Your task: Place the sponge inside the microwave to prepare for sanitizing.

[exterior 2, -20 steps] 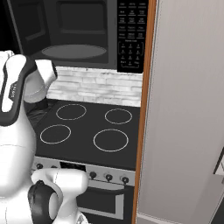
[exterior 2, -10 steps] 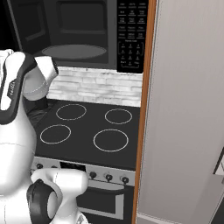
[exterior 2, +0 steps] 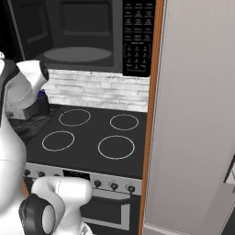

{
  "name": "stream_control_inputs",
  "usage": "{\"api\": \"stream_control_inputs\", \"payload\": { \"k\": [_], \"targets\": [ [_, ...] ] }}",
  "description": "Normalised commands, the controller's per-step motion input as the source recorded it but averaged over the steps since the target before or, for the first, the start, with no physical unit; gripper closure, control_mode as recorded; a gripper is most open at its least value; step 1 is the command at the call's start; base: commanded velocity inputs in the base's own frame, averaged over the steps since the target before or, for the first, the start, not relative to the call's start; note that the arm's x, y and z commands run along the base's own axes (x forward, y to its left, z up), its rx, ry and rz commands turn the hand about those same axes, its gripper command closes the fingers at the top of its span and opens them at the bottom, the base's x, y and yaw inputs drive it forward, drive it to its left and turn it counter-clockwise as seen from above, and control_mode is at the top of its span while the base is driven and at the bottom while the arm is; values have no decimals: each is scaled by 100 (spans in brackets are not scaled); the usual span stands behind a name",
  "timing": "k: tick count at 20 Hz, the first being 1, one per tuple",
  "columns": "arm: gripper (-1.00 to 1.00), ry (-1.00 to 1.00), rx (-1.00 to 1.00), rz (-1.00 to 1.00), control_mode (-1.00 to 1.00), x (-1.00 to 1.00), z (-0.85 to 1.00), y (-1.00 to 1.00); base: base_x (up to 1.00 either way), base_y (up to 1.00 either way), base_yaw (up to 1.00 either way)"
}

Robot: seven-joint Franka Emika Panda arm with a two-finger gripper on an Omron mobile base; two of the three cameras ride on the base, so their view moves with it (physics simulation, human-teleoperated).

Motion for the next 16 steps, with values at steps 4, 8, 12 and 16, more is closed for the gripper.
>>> {"api": "stream_control_inputs", "payload": {
  "k": [4,8,12,16],
  "targets": [
    [-100,0,0,-11,-100,-8,-62,43,0,0,0],
    [-100,1,0,-8,-100,-2,-74,62,0,0,0],
    [-100,9,0,-1,-100,0,-83,95,0,0,0],
    [-100,17,0,0,-100,0,-82,100,0,0,0]
  ]
}}
